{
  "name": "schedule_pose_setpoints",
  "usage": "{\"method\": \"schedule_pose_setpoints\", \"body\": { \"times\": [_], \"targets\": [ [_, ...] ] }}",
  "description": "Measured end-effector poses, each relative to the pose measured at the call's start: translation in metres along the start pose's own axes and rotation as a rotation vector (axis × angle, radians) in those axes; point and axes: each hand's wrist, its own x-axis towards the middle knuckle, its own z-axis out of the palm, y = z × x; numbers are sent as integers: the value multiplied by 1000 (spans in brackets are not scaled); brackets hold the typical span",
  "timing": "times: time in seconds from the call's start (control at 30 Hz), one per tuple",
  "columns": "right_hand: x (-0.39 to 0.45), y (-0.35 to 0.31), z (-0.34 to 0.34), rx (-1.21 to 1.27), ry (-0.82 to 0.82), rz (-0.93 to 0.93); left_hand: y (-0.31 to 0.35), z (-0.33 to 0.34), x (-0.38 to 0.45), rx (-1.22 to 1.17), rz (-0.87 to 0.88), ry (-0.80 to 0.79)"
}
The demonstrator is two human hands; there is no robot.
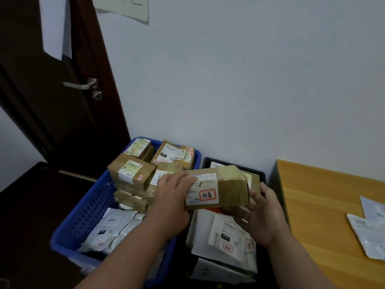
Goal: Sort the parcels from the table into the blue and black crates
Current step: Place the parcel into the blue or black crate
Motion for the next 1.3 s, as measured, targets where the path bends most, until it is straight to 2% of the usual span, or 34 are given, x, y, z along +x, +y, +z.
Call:
{"method": "schedule_pose_setpoints", "body": {
  "times": [0.07,0.17,0.23,0.4,0.47,0.57,0.67,0.73,1.0,1.3],
  "targets": [
    [2,13,21,-104,-18,61,-25,-6,-11,0,-1,-33],
    [5,30,48,-74,-69,139,-55,-10,-26,-34,-84,-32],
    [10,40,62,-47,-85,174,-70,-13,-32,-61,-161,30],
    [22,55,88,-63,-161,253,-103,-15,-34,-39,-160,185],
    [29,57,97,-66,-213,263,-116,-12,-33,-87,-227,257],
    [48,71,113,-78,-246,243,-127,-11,-24,-453,-517,333],
    [72,86,126,-56,-248,257,-131,-12,-6,-1041,-876,303],
    [88,90,133,-55,-265,280,-134,-14,7,-1246,-1027,276],
    [155,68,159,-195,-251,310,-159,-7,62,-1281,-1080,337],
    [198,62,192,-339,-221,368,-206,-14,75,-1197,-1123,424]
  ]
}}
